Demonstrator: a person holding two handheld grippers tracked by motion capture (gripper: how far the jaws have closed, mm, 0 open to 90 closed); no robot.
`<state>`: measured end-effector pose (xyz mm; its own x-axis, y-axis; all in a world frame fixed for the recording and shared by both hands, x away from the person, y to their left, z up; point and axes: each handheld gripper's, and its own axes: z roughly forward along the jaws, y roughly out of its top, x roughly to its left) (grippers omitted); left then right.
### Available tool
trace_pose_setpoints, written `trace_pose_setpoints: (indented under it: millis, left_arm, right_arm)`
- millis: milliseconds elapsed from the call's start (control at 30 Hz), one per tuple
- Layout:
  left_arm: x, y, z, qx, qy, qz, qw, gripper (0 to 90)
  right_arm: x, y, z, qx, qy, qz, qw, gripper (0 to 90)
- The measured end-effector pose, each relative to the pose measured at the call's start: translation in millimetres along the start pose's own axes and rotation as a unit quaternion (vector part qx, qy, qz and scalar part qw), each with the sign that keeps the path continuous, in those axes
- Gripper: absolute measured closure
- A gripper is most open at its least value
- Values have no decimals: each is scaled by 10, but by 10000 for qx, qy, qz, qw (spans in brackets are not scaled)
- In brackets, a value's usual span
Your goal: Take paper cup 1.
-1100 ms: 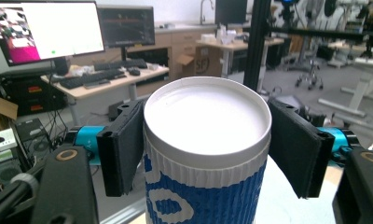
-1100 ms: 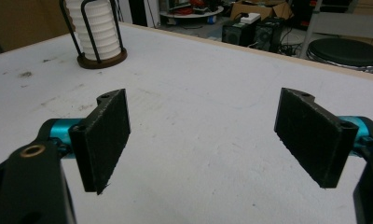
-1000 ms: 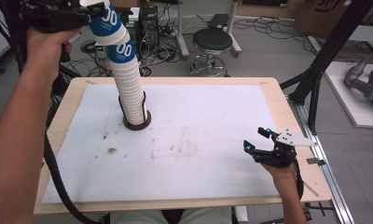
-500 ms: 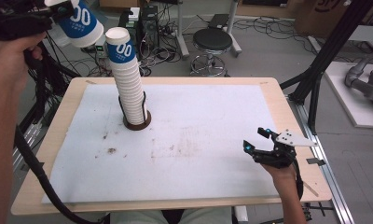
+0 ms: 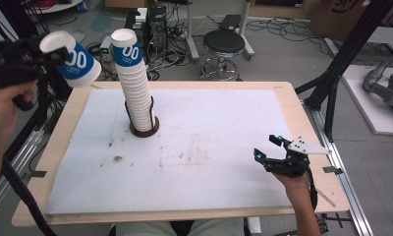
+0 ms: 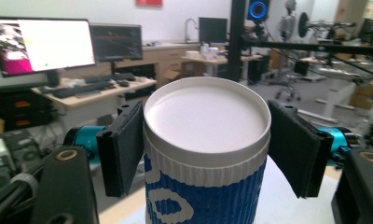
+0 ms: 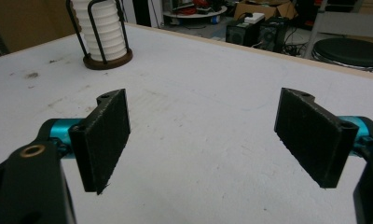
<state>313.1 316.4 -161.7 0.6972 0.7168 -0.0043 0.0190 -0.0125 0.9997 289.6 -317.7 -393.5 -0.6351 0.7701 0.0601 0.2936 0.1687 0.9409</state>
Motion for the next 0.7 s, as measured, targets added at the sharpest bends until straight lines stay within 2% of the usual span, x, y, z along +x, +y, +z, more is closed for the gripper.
trace_pose_setpoints:
  millis: [167,300,367,567,700]
  left_arm:
    - [-167,-383,20,17,-279,-106,9996,304]
    - [-293,-655,99,211,-397,-91,9989,304]
    - [-357,-790,145,254,-496,-162,9983,304]
    - [-526,-1160,314,462,-744,-102,9961,303]
    - [-624,-1341,427,511,-873,-89,9948,303]
  right_arm:
    - [20,-11,38,59,109,13,9999,185]
    - [44,-7,66,76,174,-36,9998,186]
    - [51,-4,70,80,172,-32,9998,186]
    - [68,3,86,90,187,-18,9998,186]
    - [64,9,104,95,227,14,9997,186]
